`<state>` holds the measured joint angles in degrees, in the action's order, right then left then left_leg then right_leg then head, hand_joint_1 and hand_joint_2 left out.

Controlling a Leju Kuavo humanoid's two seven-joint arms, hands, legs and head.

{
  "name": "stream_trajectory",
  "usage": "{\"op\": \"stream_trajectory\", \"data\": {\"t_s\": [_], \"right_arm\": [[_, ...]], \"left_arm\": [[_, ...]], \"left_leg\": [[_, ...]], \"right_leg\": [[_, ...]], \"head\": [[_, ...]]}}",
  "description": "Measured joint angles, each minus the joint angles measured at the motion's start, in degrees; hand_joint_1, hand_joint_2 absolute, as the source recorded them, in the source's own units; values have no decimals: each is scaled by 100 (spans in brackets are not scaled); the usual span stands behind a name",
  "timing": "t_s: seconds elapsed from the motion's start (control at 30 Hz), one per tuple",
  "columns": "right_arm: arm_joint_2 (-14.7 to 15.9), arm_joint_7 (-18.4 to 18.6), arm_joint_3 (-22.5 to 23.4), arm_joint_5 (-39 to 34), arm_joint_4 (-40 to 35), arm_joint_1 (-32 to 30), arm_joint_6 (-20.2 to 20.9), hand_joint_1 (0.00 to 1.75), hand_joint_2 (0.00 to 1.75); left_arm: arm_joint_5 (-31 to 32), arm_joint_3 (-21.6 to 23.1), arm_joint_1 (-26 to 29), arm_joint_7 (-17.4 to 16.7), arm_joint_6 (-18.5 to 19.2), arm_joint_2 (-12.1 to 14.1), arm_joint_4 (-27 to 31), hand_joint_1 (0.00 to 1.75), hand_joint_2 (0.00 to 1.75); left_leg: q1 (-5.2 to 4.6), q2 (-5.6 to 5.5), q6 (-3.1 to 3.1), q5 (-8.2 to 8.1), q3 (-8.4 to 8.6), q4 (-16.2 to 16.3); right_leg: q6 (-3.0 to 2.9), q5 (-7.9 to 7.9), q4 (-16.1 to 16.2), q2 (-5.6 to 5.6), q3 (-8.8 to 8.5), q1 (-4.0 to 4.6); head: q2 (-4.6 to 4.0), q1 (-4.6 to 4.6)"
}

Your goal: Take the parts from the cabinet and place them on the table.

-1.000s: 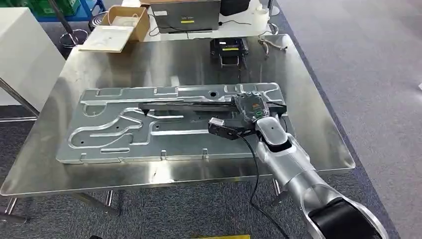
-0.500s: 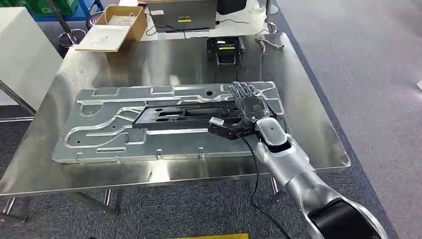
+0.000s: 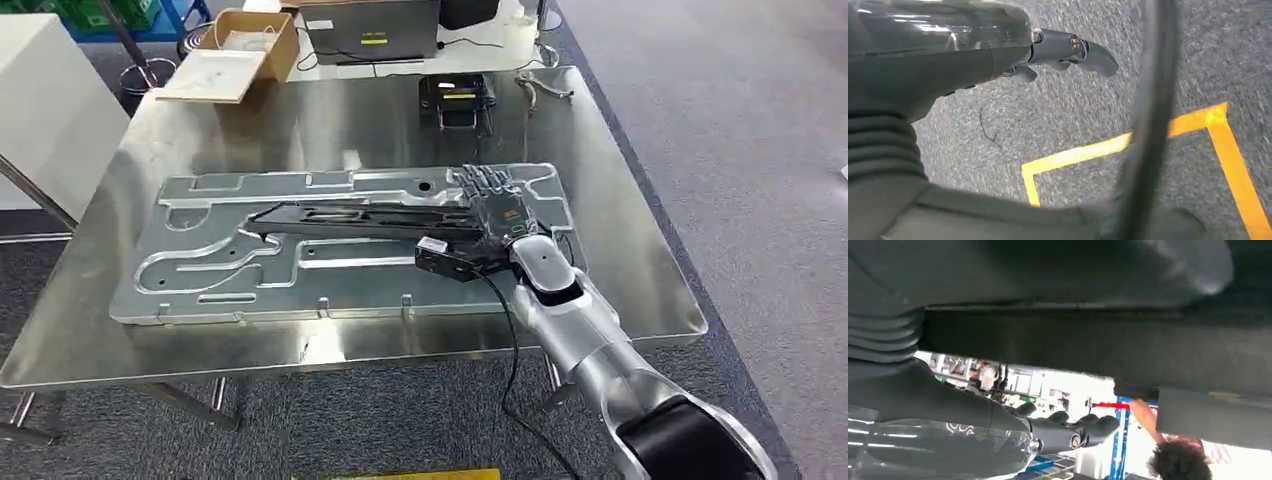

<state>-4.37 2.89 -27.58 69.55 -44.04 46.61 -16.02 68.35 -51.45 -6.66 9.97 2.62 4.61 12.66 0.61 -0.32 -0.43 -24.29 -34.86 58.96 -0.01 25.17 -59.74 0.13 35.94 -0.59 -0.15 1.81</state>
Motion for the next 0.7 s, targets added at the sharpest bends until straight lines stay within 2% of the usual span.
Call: {"op": "stream_trajectory", "data": {"t_s": [0.07,0.1,0.13,0.17,0.23,0.27,0.3,0.33,0.4,0.43,0.47,0.57,0.6,0.63,0.67,0.7], "right_arm": [[2,-2,0,-9,28,-1,-2,0,0],[0,0,0,-9,37,6,-2,0,0],[-7,-7,-2,-7,39,7,-2,0,0],[-7,-9,-2,-7,41,10,0,0,0],[-9,-11,-4,-7,65,7,32,0,0],[-9,-11,-7,-7,81,6,53,0,0],[-9,-13,-13,-7,103,5,72,0,0],[-11,-13,-24,17,129,16,169,0,0],[-33,-9,-68,85,175,73,377,0,0],[-57,7,-107,138,199,126,486,0,0],[-70,35,-146,155,229,164,553,0,0],[-135,46,-232,190,288,211,599,0,0],[-142,48,-243,197,304,225,608,0,0],[-142,52,-249,197,321,251,610,0,0],[-142,52,-256,199,332,275,612,0,0],[-142,61,-262,203,348,286,630,0,0]], "left_arm": [[0,-2,22,26,51,0,0,0,0],[0,-4,30,31,51,2,0,0,0],[0,-7,37,35,53,2,0,0,0],[0,-9,35,35,53,2,0,0,0],[0,-13,32,18,53,4,0,0,0],[0,-13,37,9,55,2,0,0,0],[2,-13,42,-4,57,-2,0,0,0],[2,-15,41,-30,64,-2,0,0,0],[2,-24,27,-53,64,2,0,0,0],[2,-26,12,-61,64,4,0,0,0],[2,-28,-3,-72,64,9,0,0,0],[2,-35,14,-94,64,4,0,0,0],[2,-37,13,-94,64,0,0,0,0],[2,-37,7,-94,70,0,0,0,0],[2,-37,6,-94,70,-2,0,0,0],[2,-37,12,-94,72,-2,0,0,0]], "left_leg": [[20,-3,-68,33,-5,-32],[39,3,-96,-32,-23,-2],[43,8,-119,-214,-74,139],[48,9,-133,-496,-198,491],[48,10,-164,-996,-527,1431],[49,11,-167,-1098,-598,1705],[49,11,-164,-1086,-561,1742],[48,11,-144,-936,-352,1457],[35,11,-85,-568,251,503],[19,13,-25,-536,543,1],[-19,28,-10,-552,538,-89],[-64,20,80,-468,512,-91],[-4,20,125,-369,528,-167],[0,38,149,-310,521,-186],[3,41,195,-276,479,-184],[2,42,207,-247,443,-182]], "right_leg": [[-73,-36,15,3,16,21],[-139,-82,64,-11,16,-18],[-175,-107,73,-15,30,-13],[-207,-129,73,-19,61,-11],[-225,-184,69,-25,138,10],[-226,-215,67,-25,177,22],[-226,-247,64,-25,218,29],[-224,-287,61,-24,262,41],[-206,-325,60,-14,321,50],[-183,-364,52,-16,337,45],[-139,-394,46,-13,358,84],[-19,-492,111,-21,336,31],[26,-512,110,-21,355,61],[51,-376,10,-9,399,34],[63,-127,-258,-9,504,31],[82,122,-646,-10,654,20]], "head": [[0,0],[0,0],[0,0],[0,0],[0,0],[0,0],[0,0],[0,0],[0,0],[0,0],[0,-2],[0,0],[0,-2],[0,-2],[0,-2],[0,-2]]}}
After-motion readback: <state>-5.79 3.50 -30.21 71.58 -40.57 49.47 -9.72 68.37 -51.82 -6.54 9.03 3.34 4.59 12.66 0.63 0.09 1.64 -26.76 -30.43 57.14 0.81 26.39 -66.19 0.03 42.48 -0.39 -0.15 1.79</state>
